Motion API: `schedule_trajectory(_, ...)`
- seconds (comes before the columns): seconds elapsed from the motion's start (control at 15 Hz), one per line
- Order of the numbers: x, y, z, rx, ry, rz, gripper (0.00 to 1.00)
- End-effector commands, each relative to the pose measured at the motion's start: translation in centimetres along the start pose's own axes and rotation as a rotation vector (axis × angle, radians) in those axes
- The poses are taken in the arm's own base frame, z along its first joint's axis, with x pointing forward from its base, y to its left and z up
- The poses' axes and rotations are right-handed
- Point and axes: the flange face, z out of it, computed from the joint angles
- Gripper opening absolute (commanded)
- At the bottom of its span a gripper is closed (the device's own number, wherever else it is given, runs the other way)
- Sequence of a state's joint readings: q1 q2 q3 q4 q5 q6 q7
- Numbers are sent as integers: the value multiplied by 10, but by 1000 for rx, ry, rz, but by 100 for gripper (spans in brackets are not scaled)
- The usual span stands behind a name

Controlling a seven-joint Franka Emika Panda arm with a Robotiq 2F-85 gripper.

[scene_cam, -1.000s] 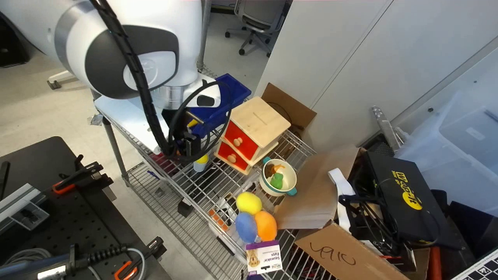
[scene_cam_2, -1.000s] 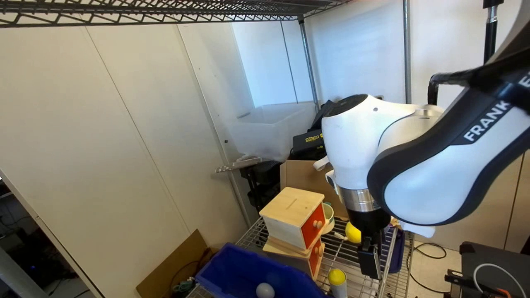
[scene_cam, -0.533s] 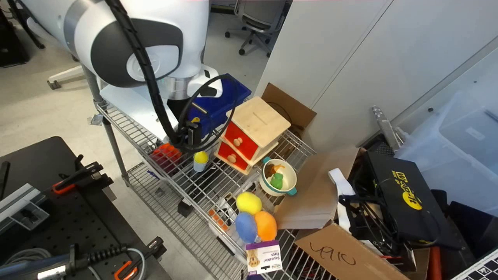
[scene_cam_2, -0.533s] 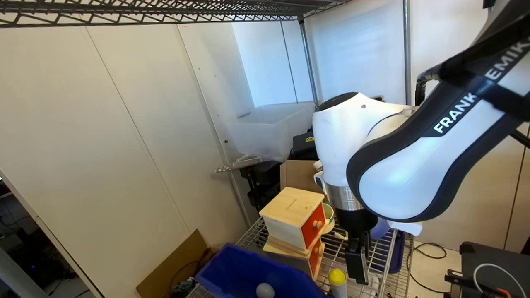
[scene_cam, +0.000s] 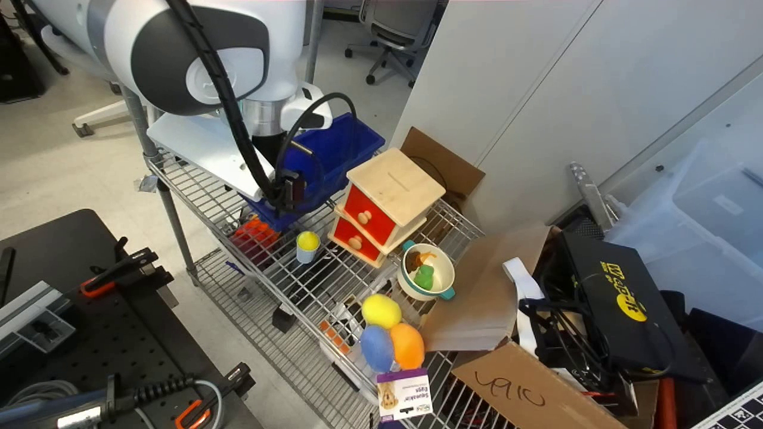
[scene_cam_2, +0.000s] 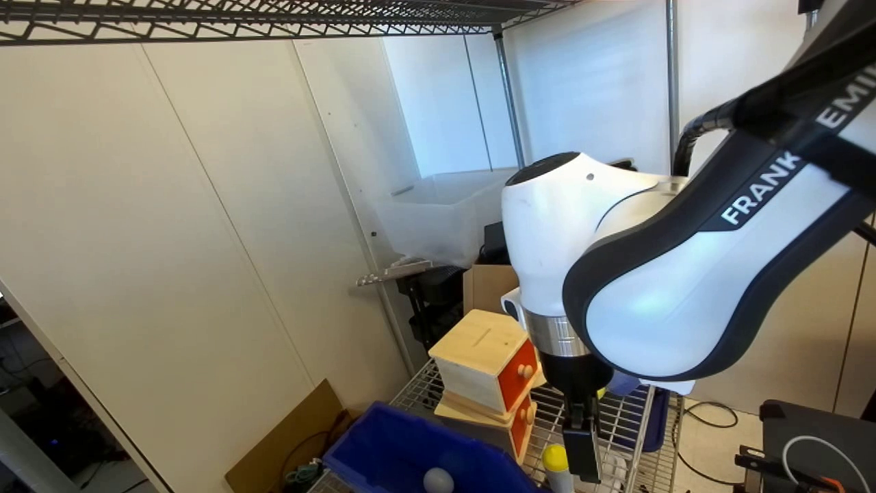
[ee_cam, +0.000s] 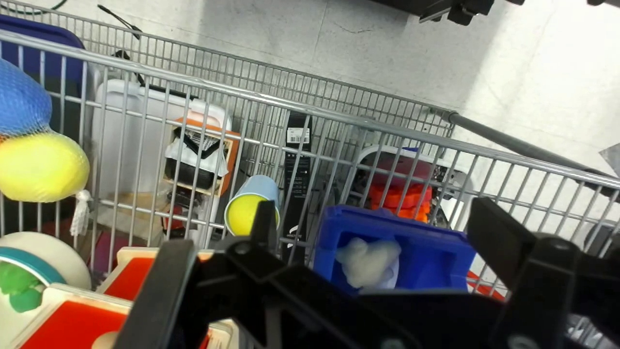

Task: Remove the white object from the tray, put it on the shelf, and then put it in the bowl

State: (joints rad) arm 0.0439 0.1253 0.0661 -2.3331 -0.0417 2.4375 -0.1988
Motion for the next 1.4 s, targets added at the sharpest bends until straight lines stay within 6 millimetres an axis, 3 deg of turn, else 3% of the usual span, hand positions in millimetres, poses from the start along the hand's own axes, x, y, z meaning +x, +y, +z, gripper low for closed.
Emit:
schedule_trajectory(0.0, 0, 0, -1, 0, -1, 0, 100)
schedule_trajectory(0.33, 4, -2, -1, -23, -10, -8, 100)
schedule_trajectory(0.67, 25, -11, 1, -59, 5, 1, 100)
schedule_trajectory(1.33, 66, -10, 53, 4, -48, 21, 100)
